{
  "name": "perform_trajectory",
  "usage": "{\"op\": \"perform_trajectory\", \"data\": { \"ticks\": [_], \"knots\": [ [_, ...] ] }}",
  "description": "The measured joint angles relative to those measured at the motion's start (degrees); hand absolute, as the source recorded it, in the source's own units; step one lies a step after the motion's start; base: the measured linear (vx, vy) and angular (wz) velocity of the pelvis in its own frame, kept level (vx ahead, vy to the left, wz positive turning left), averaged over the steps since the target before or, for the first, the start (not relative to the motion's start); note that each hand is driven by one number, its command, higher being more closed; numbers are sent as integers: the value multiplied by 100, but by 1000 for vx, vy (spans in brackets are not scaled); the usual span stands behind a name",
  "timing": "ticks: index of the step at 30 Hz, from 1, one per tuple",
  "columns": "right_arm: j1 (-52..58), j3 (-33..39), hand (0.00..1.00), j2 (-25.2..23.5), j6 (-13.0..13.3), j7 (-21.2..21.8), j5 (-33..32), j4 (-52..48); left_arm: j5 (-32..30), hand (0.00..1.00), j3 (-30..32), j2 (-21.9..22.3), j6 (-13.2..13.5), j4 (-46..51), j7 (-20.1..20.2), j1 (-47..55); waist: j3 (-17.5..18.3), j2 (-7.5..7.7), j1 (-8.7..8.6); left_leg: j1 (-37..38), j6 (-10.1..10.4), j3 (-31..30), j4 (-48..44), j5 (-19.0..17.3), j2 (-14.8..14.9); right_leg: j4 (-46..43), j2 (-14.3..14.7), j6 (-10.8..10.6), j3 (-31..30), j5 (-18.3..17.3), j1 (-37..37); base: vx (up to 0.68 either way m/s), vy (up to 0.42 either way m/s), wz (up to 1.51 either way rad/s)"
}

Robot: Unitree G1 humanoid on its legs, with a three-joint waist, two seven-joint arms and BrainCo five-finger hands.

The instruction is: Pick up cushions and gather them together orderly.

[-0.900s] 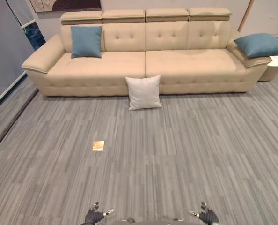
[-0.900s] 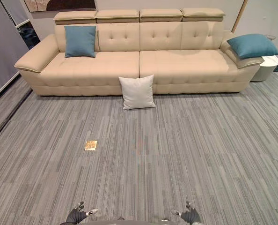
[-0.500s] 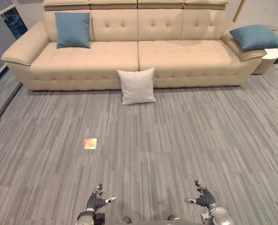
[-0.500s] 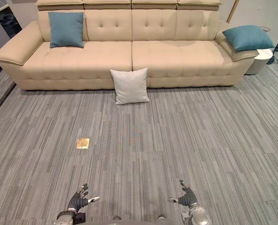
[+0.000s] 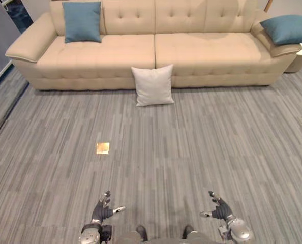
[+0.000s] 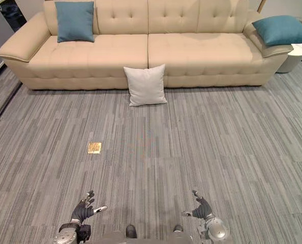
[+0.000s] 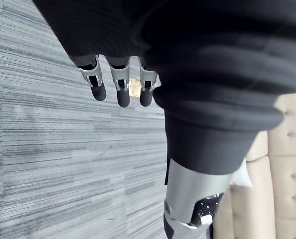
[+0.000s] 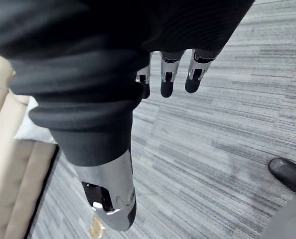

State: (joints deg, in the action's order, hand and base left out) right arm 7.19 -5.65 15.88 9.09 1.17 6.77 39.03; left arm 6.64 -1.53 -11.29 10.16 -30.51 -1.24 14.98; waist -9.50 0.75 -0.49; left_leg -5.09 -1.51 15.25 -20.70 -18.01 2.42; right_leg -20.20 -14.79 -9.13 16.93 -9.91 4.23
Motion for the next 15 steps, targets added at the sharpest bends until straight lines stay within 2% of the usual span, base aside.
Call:
{"op": "perform_trajectory", "data": {
  "ticks": [1, 2, 3, 5, 7, 8, 9, 10, 11, 12, 13, 14, 15],
  "knots": [
    [-17, -2, 0, -4, -55, -2, -5, 0, 0, 0, -3, -21, -38, 46, -15, 16, -44, 19, 46, 102, -56, 18, -55, -142, -50, -951, -254, 34, -9, -6, 370, 172, 149, -14],
    [-26, -2, 0, -17, -62, -3, -11, 0, 1, 0, -4, -48, -68, 93, -21, 12, -117, 23, 53, 288, -141, 22, -57, -200, -67, -1788, -375, 248, -46, 147, 722, 283, 172, -13],
    [14, 0, 0, -73, -70, 0, -14, 8, 2, 0, -9, -124, -95, 127, -33, -11, -249, -40, 42, 516, -147, -11, -32, -247, -55, -2440, -398, 242, -143, -44, 1058, 234, 102, -5],
    [50, -37, 0, -133, -71, 1, -34, 5, 11, 0, -10, -237, -99, 130, -83, -44, -269, -12, 34, 784, -122, -57, 164, -311, -45, -2324, -270, 284, -79, -278, 1362, 331, 79, 14],
    [42, -54, 0, -127, -71, -11, -66, 3, 19, 0, -18, -264, -97, 123, -140, -210, -301, -23, -51, 1016, -106, -262, 446, -311, -42, -1677, -7, 305, 39, -255, 1632, 450, 5, 47],
    [29, -55, 0, -102, -72, -21, -70, 2, 29, 0, -19, -241, -94, 122, -141, -329, -368, -75, -92, 1175, -88, -355, 583, -302, 11, -1295, 153, 363, 54, -189, 1760, 499, -48, 70],
    [-13, -55, 0, -40, -75, -26, -72, -2, 42, 0, -19, -183, -92, 120, -151, -516, -499, -201, -171, 1509, 59, -539, 897, -273, 133, -525, 457, 464, 98, 202, 1912, 551, -87, 74],
    [-14, -55, 0, -31, -75, -31, -71, -8, 42, 0, -22, -177, -88, 117, -152, -540, -517, -201, -193, 1634, 162, -601, 1006, -248, 152, -266, 562, 505, 133, 391, 1944, 698, -151, 87],
    [17, -55, 0, -33, -74, -40, -80, -37, 41, 0, -20, -183, -85, 105, -151, -617, -517, -150, -202, 1863, 356, -682, 1052, -271, 162, -9, 615, 672, 176, 804, 2082, 743, -209, 83],
    [91, -58, 0, -24, -75, -72, -125, -150, 40, 0, -30, -169, -79, 71, -150, -623, -464, -21, -231, 2045, 561, -776, 897, -382, 168, -110, 591, 1094, 123, 1444, 2109, 623, -192, 76],
    [90, -45, 0, 47, -78, -101, -159, -163, 42, 0, -38, -52, -87, -35, -153, -662, -516, -194, -265, 2064, 676, -793, 719, -414, 287, -483, 619, 1123, 199, 1189, 2113, 619, -202, 44],
    [-27, -2, 0, 0, -76, -109, -176, -188, 42, 0, -47, 1, -89, -72, -141, -593, -509, -299, -232, 1818, 1104, -697, 8, -165, 499, -831, 614, 1224, 315, 800, 2069, 487, -177, 14],
    [-49, 16, 0, -20, -70, -108, -179, -231, 41, 0, -60, 9, -89, -94, -140, -587, -515, -303, -230, 1585, 1195, -673, -511, 77, 574, -874, 613, 1220, 347, 600, 1989, 636, -276, 13]
  ]
}}
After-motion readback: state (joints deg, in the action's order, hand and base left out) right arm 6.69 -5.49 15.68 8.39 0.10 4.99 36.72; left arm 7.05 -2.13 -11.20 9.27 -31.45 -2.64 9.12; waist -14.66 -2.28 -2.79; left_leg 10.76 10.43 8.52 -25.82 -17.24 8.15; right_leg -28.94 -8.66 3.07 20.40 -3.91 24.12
